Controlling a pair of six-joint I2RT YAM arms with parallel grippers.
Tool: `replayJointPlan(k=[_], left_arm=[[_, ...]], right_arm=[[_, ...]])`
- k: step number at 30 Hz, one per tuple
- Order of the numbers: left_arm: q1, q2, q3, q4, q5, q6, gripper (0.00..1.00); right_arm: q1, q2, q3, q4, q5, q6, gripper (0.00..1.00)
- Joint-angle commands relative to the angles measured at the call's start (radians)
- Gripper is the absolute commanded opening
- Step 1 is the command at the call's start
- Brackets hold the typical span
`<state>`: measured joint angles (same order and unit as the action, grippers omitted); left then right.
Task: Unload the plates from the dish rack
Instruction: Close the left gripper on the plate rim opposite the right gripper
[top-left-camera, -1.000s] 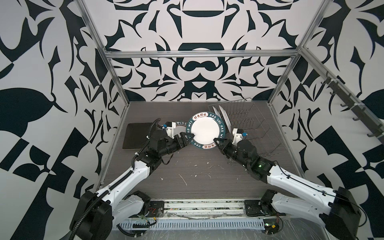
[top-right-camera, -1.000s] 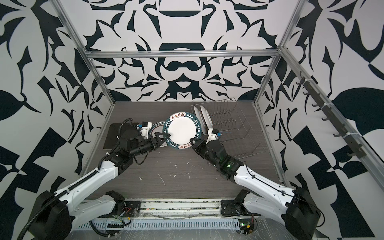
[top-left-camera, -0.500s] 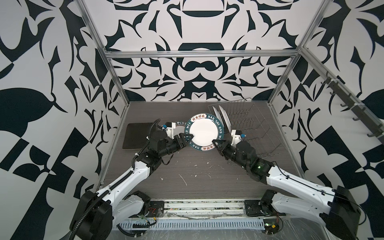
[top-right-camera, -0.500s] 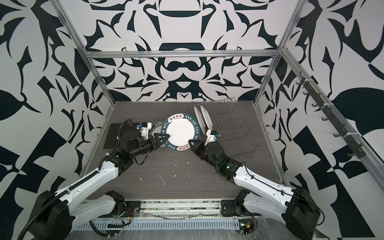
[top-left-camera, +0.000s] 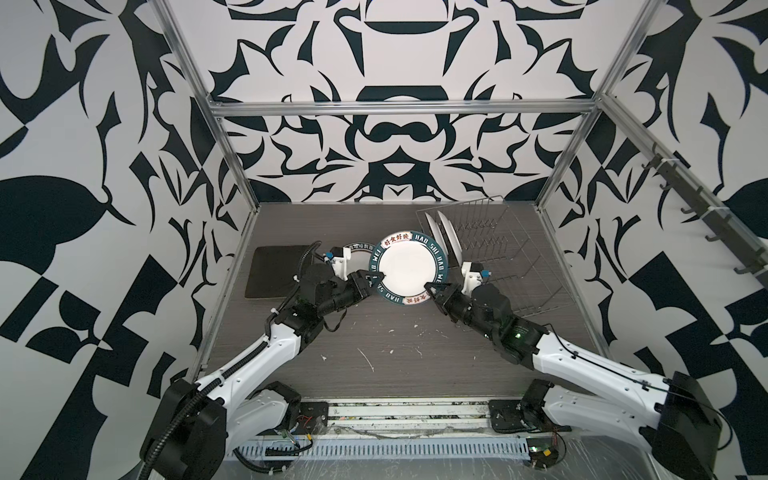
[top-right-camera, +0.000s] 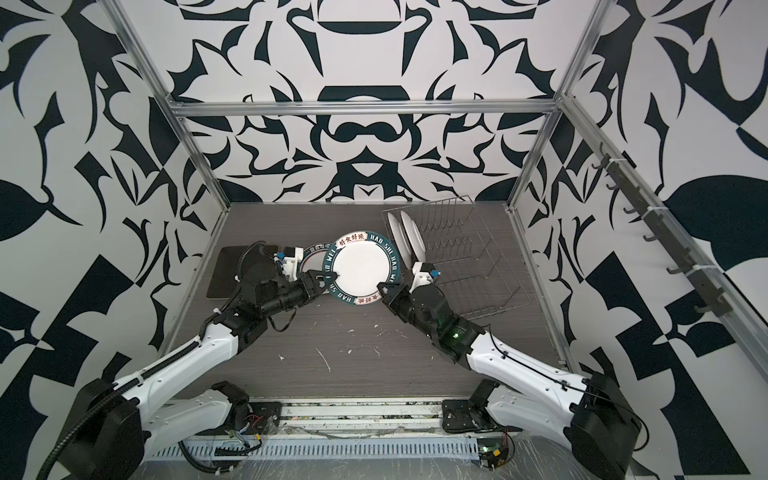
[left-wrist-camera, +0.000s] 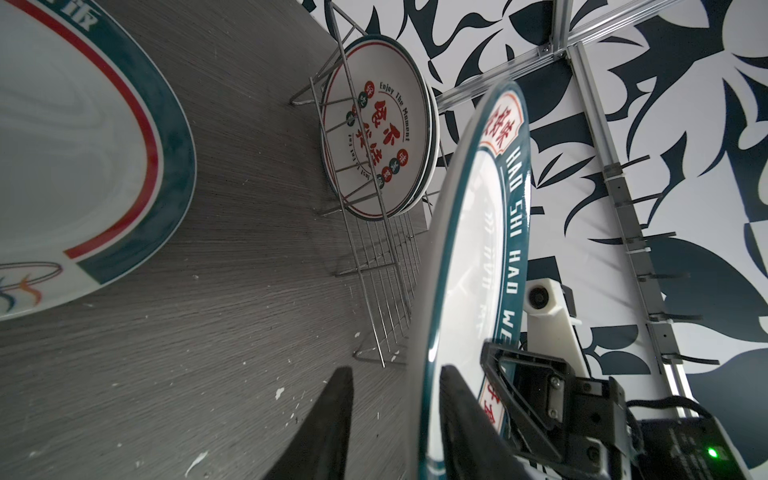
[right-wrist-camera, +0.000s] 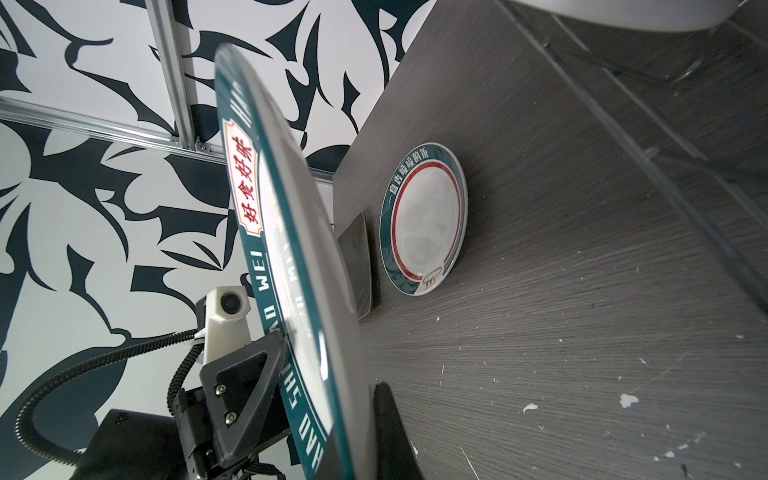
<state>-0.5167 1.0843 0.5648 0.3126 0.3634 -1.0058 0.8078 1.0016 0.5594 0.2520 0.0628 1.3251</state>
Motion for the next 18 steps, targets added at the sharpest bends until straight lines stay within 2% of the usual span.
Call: replayJointPlan(k=[1, 18], left_arm=[[-0.002, 0.008, -0.005, 0.030, 0.000, -0.002, 0.37], [-0.001, 0.006, -0.011, 0.035, -0.007, -0.003, 0.20]], right_arm=[[0.005, -0.038, 0.003, 0.092, -0.012, 0.000, 0.00], [0.007, -0.042, -0.014, 0.086, -0.012, -0.006, 0.00]])
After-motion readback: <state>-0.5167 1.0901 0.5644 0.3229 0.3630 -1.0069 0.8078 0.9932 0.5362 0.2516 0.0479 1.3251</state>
